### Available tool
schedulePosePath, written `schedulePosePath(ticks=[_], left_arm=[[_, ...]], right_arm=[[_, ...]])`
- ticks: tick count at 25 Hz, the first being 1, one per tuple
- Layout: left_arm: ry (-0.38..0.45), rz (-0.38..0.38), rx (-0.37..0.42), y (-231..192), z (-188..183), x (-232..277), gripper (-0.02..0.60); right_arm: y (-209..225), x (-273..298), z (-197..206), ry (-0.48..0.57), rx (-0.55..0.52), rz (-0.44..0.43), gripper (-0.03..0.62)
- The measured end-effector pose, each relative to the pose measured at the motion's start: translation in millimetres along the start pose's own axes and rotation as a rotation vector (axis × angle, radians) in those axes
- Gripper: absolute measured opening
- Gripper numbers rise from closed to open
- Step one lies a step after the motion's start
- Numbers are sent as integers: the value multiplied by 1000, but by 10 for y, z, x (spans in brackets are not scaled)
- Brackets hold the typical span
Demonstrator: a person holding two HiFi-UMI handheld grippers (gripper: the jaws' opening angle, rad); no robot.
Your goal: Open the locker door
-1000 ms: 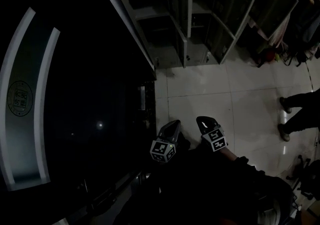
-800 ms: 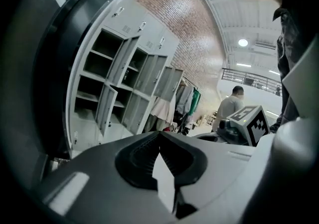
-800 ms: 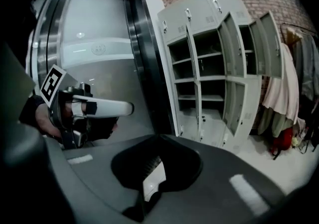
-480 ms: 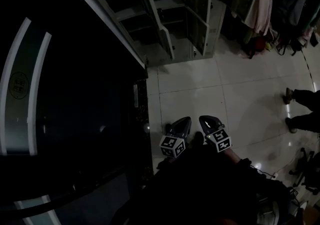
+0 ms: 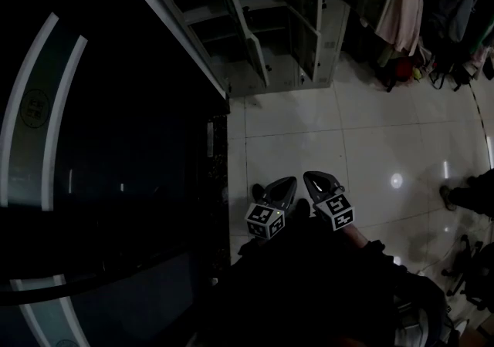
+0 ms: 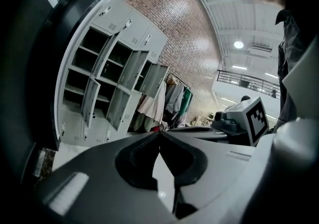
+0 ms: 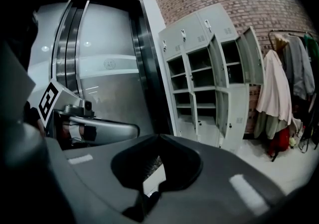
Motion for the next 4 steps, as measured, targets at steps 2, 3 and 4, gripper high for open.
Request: schedulePosePath(ticks=[2, 3, 4], left_arm=[[1, -13, 3, 22, 12, -35, 15], [1, -17, 6, 32, 18, -50, 15], [1, -21, 9, 42, 24, -63, 15]], right_arm=[[-22, -18, -5, 6, 1, -15, 2], [-31, -29, -12, 10, 3, -21, 2], [-39, -40, -20, 15, 4, -27, 2]])
Point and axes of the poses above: the fingertips, and each gripper's own axes: x forward along the fingers, y to its right, z out of its underside, the point moved 10 cm from there along -x, backward along the fingers, and after that the axes turned 12 degrees about y, right-handed, at the moved point
